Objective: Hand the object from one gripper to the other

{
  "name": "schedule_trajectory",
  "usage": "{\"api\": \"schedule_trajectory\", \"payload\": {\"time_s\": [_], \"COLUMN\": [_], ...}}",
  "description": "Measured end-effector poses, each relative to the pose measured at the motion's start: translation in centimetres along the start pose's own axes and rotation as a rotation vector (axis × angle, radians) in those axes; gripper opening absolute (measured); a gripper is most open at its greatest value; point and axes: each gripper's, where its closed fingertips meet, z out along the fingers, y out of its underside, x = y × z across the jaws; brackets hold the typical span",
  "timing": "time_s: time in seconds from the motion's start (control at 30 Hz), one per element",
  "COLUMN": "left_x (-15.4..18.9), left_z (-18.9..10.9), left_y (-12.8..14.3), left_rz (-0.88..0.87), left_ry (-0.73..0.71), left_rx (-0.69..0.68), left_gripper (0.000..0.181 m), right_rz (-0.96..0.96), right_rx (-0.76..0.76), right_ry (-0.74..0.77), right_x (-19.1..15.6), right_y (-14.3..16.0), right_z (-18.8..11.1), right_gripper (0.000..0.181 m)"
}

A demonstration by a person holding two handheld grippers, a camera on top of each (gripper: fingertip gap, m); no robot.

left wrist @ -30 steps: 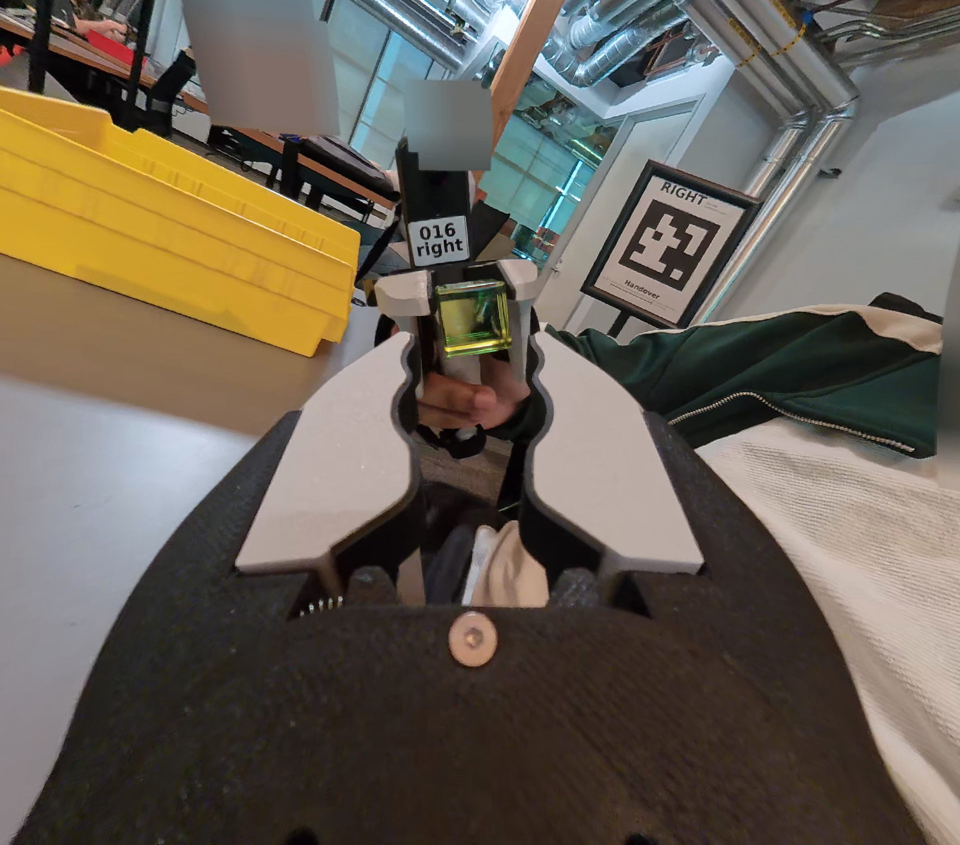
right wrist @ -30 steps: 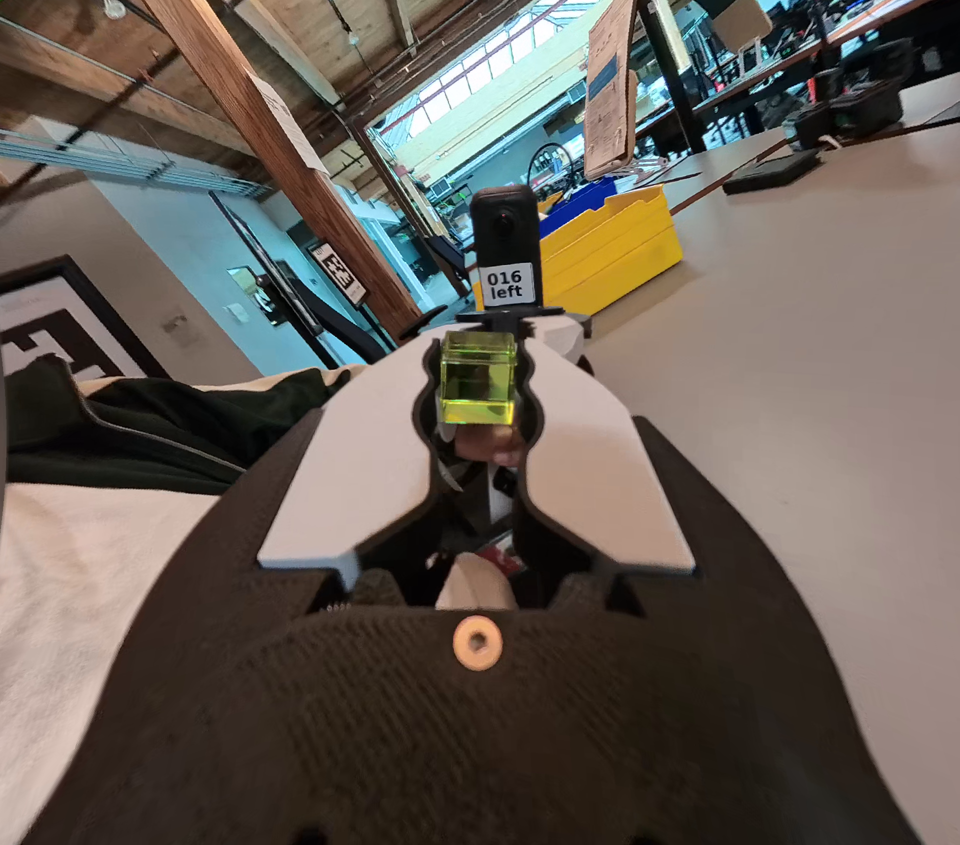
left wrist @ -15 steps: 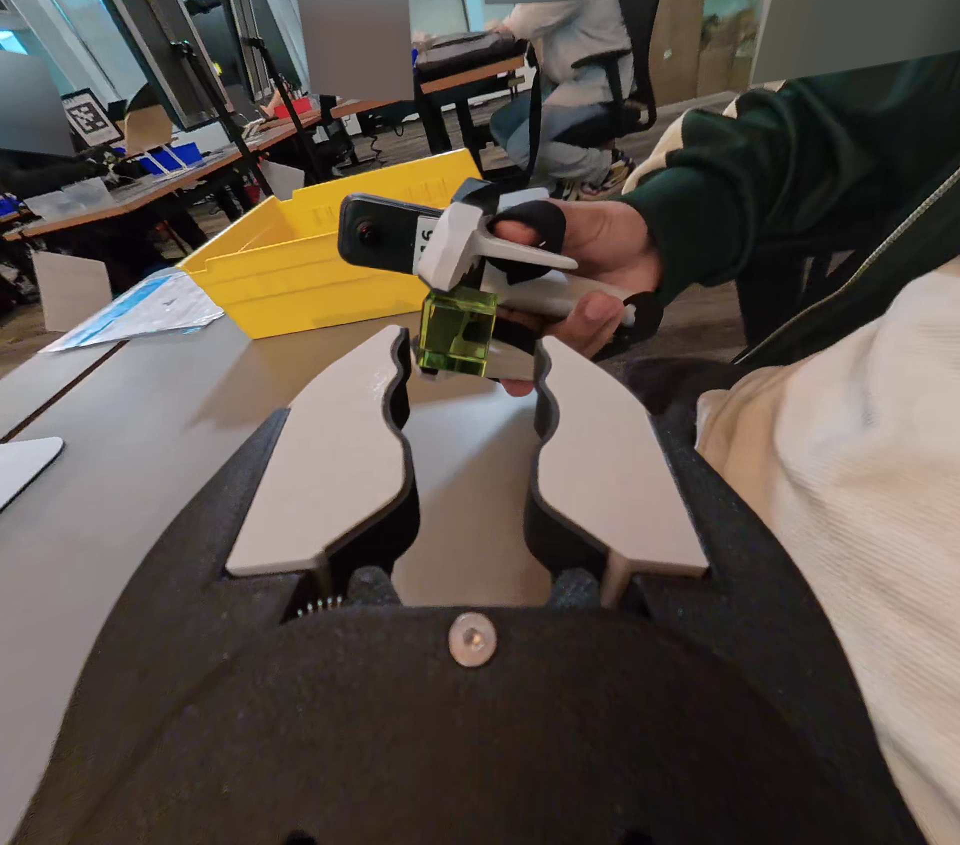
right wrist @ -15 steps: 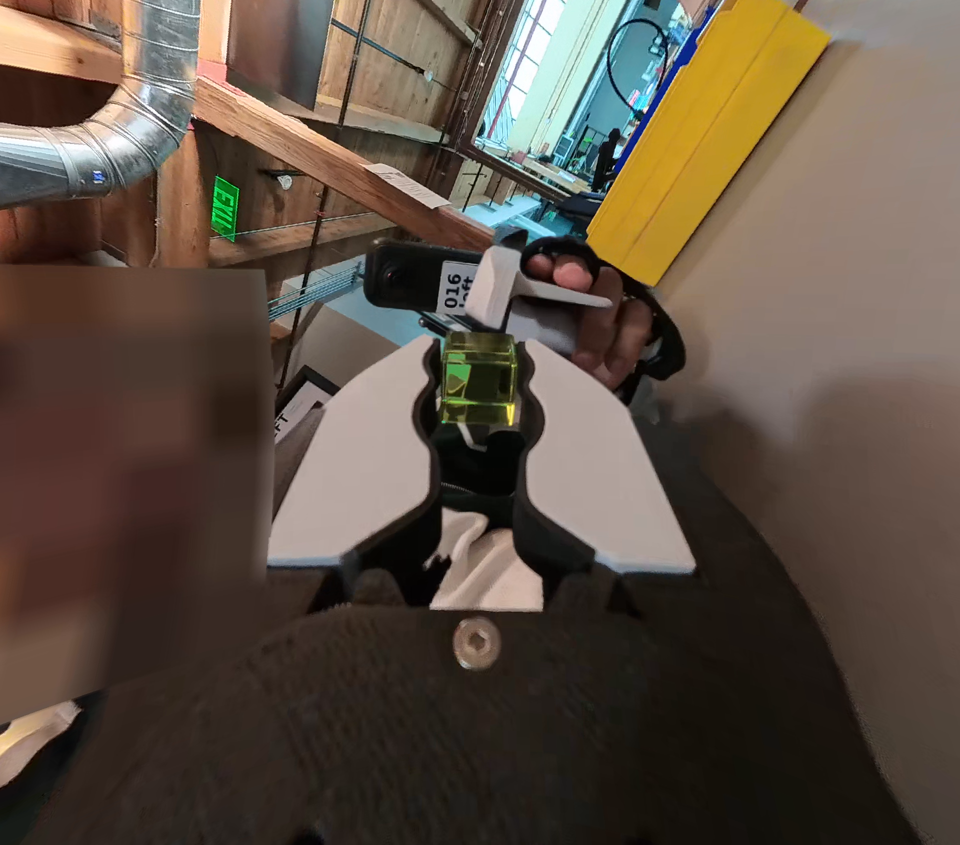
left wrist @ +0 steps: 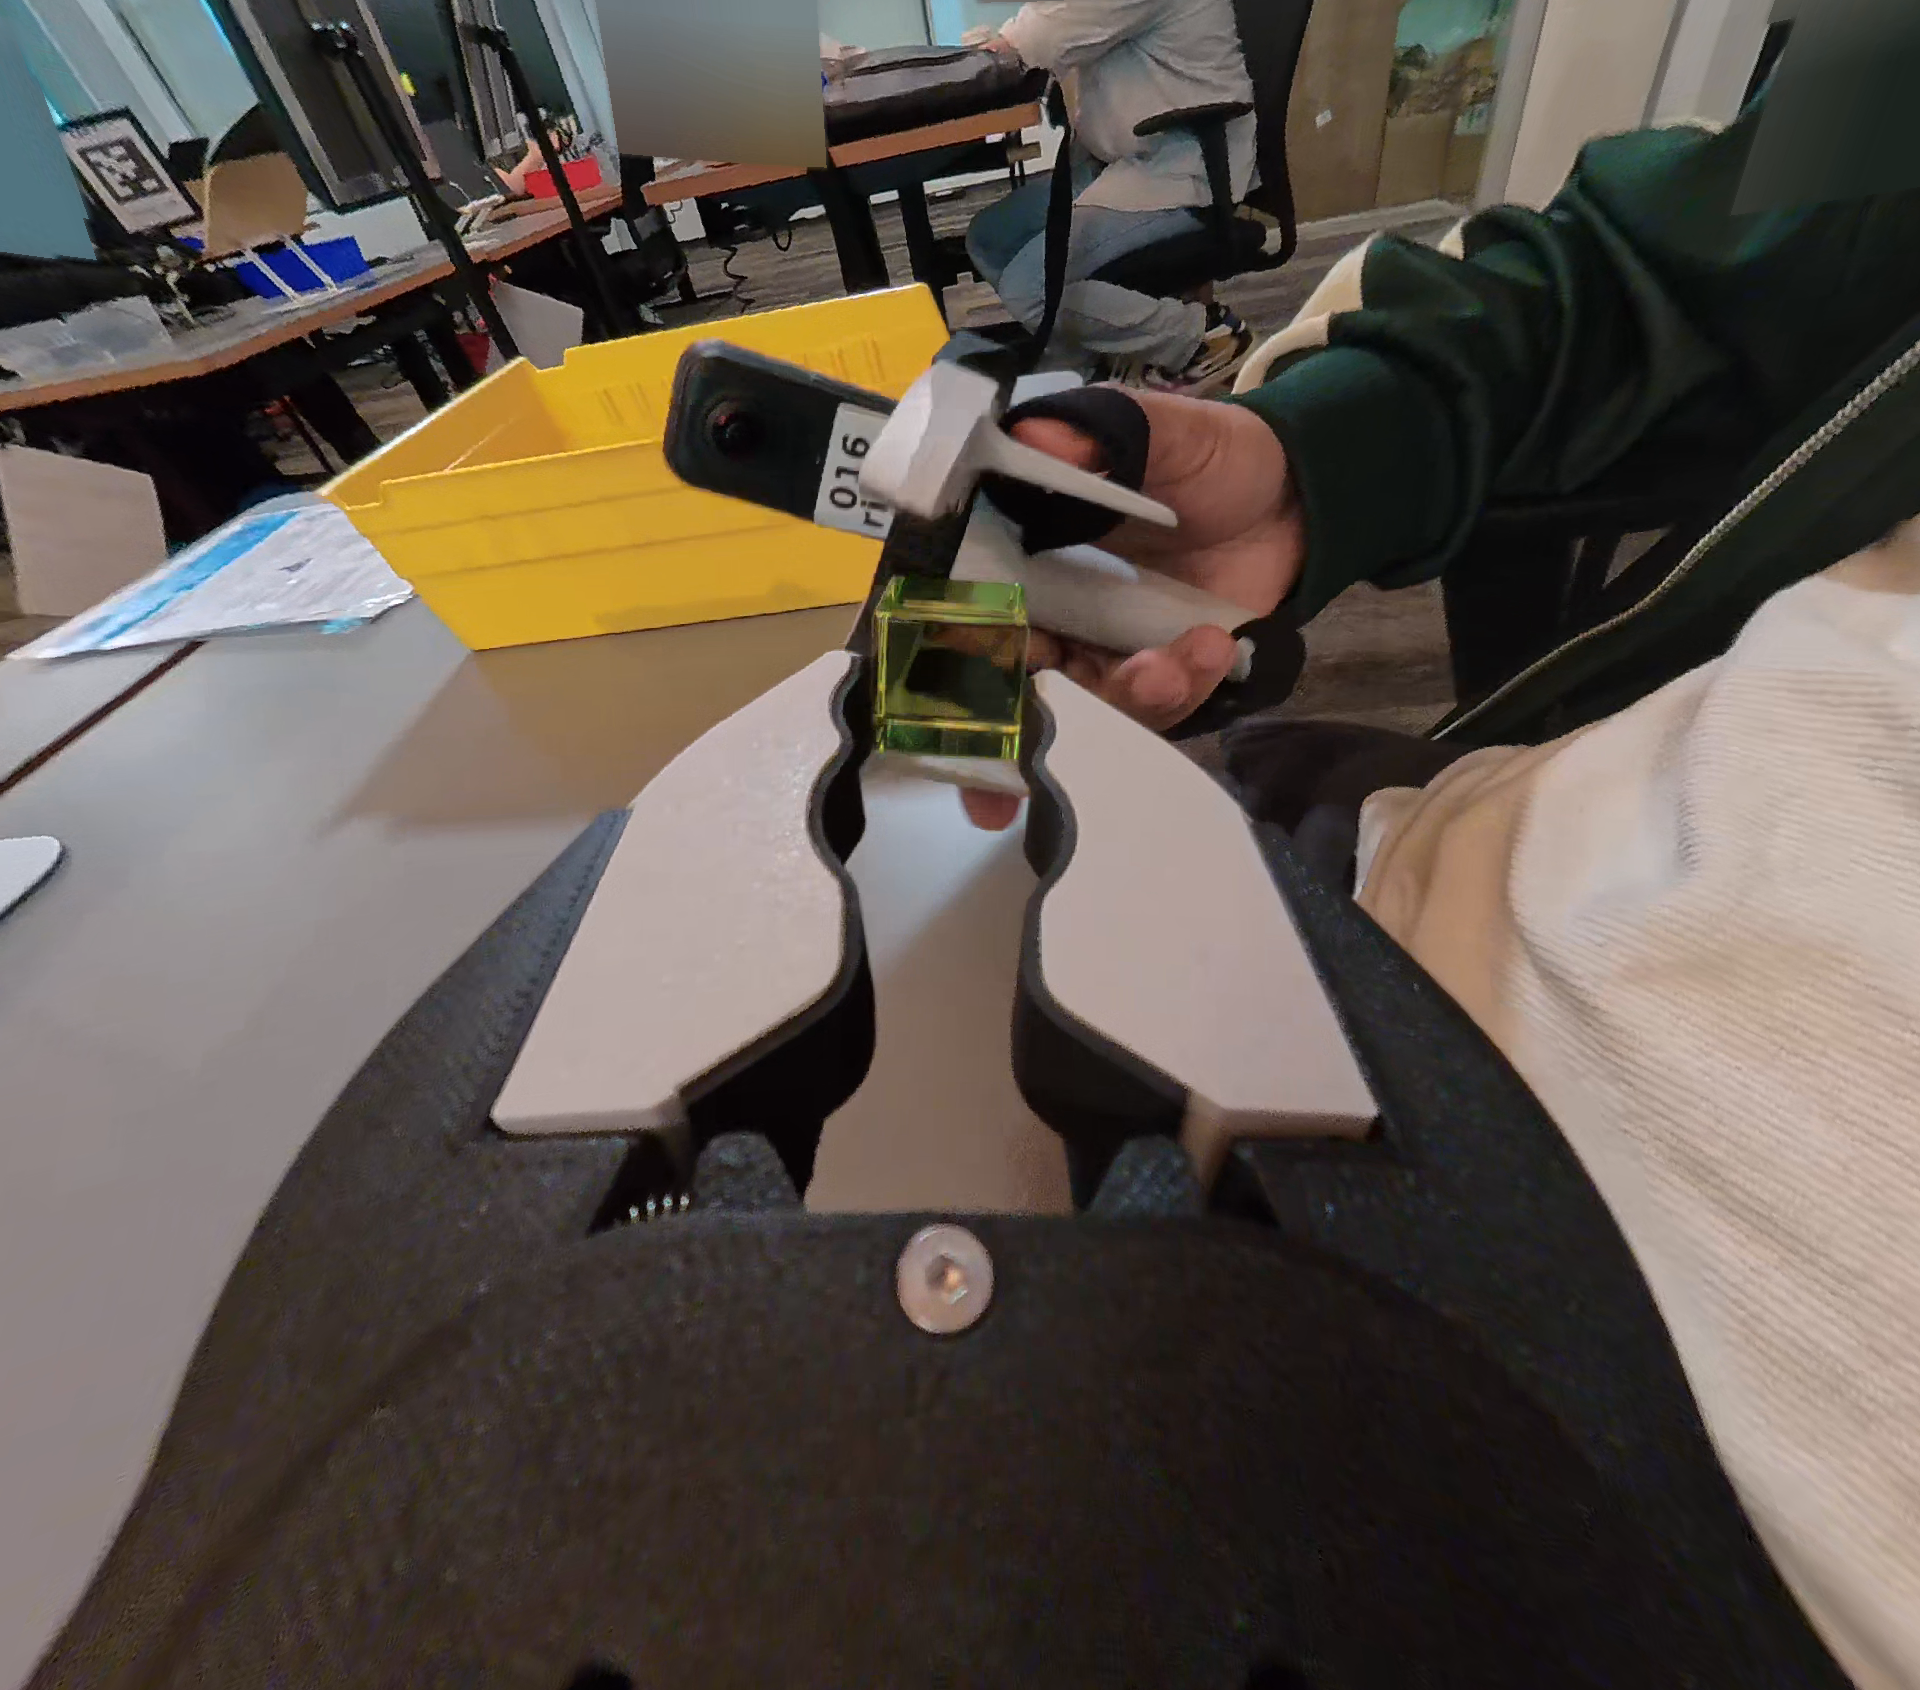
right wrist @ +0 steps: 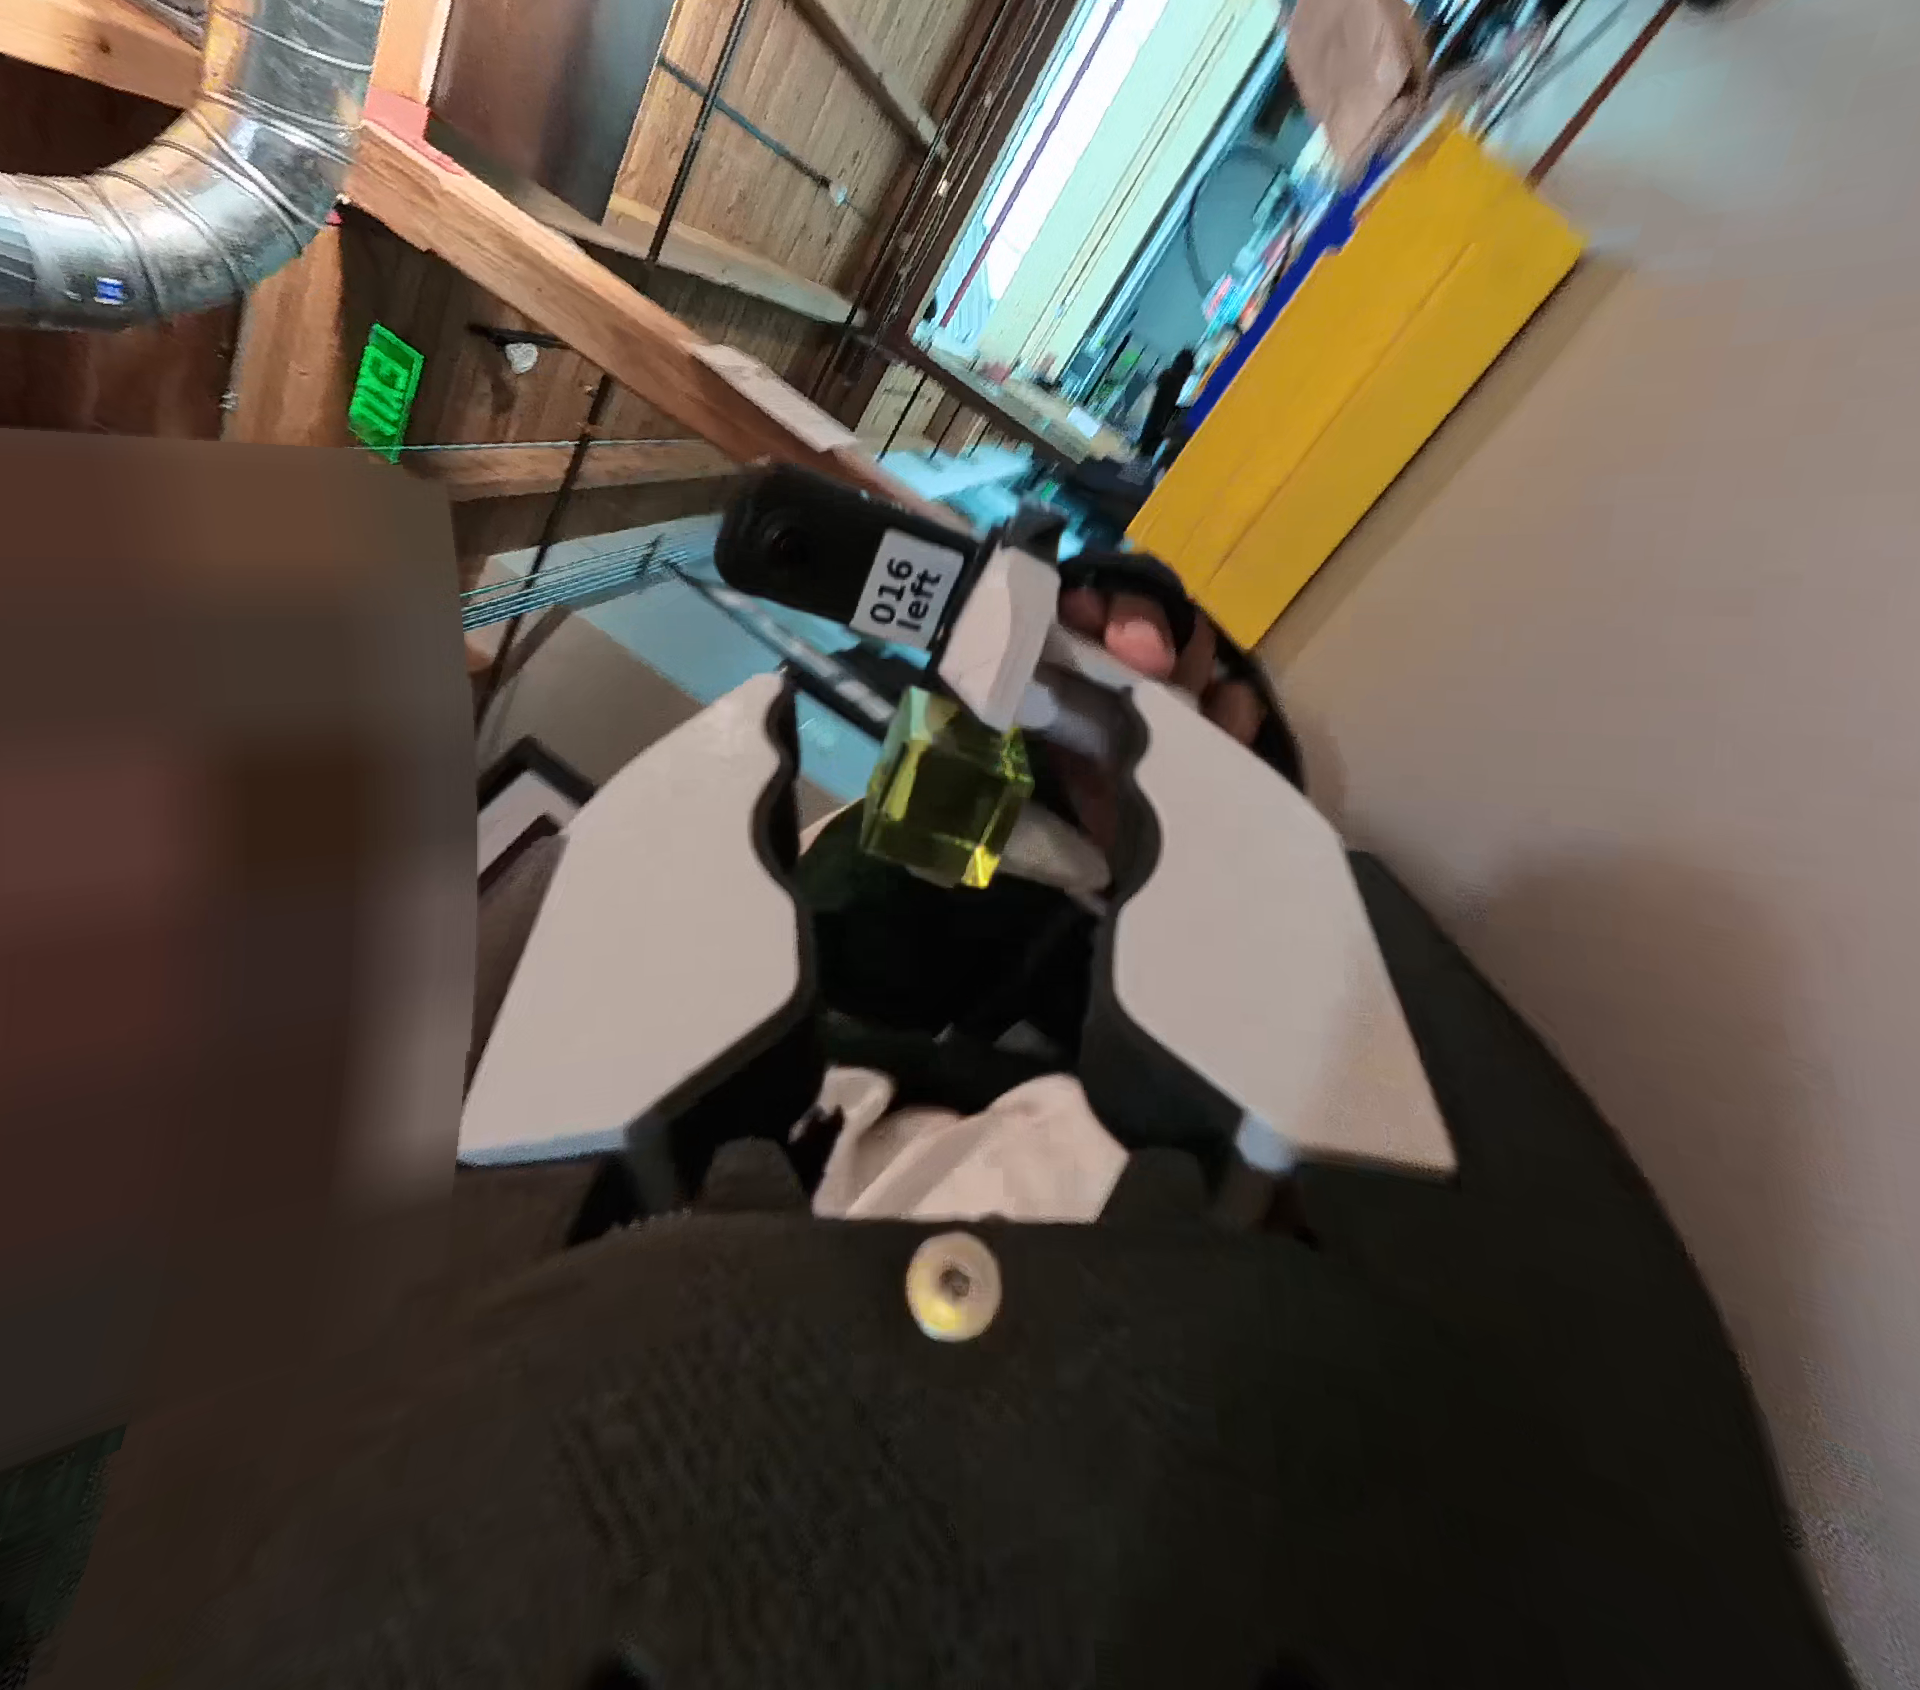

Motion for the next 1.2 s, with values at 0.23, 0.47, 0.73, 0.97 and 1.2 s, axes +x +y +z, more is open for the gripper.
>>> {"api": "schedule_trajectory", "payload": {"time_s": [0.23,0.47,0.73,0.97,1.2], "left_x": [-1.7,-1.8,-1.5,-1.3,-1.2], "left_z": [-0.6,-0.4,-0.2,-0.1,0.0], "left_y": [-0.1,-0.4,-0.6,-0.4,-0.6], "left_rz": [-0.366,-0.552,-0.647,-0.643,-0.641], "left_ry": [0.035,0.076,0.111,0.108,0.117], "left_rx": [0.106,0.184,0.229,0.215,0.225], "left_gripper": [0.025,0.024,0.025,0.024,0.024], "right_rz": [-0.596,-0.762,-0.698,-0.723,-0.691], "right_rx": [0.109,-0.002,-0.05,-0.09,-0.108], "right_ry": [0.222,0.262,0.244,0.253,0.27], "right_x": [-0.5,-0.3,-0.1,-0.2,-0.6], "right_y": [-2.7,-0.9,-0.2,0.3,0.3], "right_z": [-1.2,-0.4,-0.3,-0.1,-0.2], "right_gripper": [0.074,0.044,0.034,0.027,0.027]}}
